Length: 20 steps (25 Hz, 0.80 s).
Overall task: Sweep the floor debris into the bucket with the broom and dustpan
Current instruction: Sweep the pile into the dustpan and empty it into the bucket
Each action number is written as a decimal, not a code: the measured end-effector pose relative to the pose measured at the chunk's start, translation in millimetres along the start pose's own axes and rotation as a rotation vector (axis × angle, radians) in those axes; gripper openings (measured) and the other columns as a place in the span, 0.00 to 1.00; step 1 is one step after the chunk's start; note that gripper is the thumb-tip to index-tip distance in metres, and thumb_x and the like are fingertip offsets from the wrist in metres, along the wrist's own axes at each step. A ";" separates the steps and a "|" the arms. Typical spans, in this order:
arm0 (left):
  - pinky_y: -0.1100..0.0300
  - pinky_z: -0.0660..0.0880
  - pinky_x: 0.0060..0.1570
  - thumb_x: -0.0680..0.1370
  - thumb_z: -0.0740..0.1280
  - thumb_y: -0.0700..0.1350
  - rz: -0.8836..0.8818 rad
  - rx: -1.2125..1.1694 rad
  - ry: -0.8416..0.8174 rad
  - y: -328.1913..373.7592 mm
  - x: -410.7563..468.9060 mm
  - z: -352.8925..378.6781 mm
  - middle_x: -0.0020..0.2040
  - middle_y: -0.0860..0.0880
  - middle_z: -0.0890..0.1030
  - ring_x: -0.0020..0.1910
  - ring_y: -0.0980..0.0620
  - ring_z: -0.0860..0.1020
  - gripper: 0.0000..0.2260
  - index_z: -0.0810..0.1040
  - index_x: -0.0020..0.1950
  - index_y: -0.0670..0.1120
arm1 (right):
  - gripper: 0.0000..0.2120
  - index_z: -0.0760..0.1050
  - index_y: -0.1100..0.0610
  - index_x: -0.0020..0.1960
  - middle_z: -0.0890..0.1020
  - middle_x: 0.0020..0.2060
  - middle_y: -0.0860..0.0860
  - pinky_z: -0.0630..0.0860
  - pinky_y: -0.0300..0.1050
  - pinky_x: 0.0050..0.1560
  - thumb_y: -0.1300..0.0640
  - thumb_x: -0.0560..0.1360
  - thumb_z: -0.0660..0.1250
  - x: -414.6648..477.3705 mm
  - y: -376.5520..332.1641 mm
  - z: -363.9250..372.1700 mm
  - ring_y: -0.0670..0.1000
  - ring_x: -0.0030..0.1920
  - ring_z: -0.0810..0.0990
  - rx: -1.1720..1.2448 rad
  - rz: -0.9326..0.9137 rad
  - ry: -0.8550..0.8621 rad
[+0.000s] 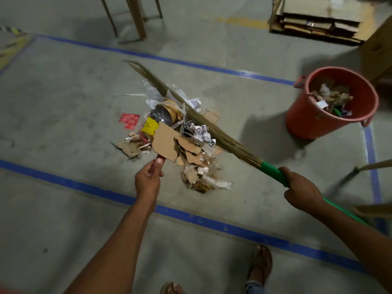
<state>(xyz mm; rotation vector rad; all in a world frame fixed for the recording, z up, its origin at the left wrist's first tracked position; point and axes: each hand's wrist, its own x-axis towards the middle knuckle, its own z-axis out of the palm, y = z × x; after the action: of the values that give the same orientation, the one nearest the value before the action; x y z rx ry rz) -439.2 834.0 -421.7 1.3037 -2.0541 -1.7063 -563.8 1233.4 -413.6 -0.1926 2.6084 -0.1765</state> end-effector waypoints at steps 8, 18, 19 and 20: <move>0.60 0.65 0.30 0.83 0.66 0.56 0.036 -0.035 0.000 102.5 -45.0 106.3 0.34 0.50 0.76 0.28 0.54 0.67 0.16 0.81 0.44 0.45 | 0.33 0.65 0.47 0.75 0.81 0.54 0.52 0.74 0.44 0.39 0.66 0.73 0.65 15.6 86.9 -107.7 0.50 0.46 0.77 0.091 0.012 0.007; 0.58 0.69 0.34 0.83 0.65 0.56 0.104 -0.012 -0.198 219.9 -36.3 320.2 0.32 0.52 0.77 0.31 0.53 0.71 0.15 0.80 0.41 0.49 | 0.29 0.66 0.49 0.72 0.76 0.45 0.47 0.72 0.38 0.33 0.67 0.75 0.67 66.3 232.4 -210.8 0.46 0.40 0.77 0.164 0.206 0.112; 0.58 0.68 0.34 0.83 0.65 0.57 0.110 -0.014 -0.203 230.1 -35.8 343.4 0.32 0.52 0.76 0.31 0.53 0.71 0.15 0.80 0.40 0.50 | 0.29 0.66 0.50 0.72 0.74 0.42 0.47 0.70 0.37 0.30 0.67 0.75 0.67 73.0 245.4 -217.6 0.44 0.37 0.76 0.144 0.211 0.129; 0.57 0.68 0.35 0.82 0.65 0.58 0.125 -0.006 -0.214 239.7 -34.8 366.5 0.32 0.53 0.77 0.32 0.53 0.71 0.15 0.80 0.41 0.50 | 0.29 0.66 0.51 0.72 0.73 0.41 0.47 0.69 0.37 0.29 0.68 0.74 0.67 79.8 258.4 -223.0 0.44 0.36 0.75 0.143 0.227 0.153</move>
<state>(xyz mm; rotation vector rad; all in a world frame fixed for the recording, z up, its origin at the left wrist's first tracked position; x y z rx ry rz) -765.5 1111.2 -322.9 1.0040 -2.1896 -1.8644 -771.2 1493.3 -302.4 0.1727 2.7297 -0.3061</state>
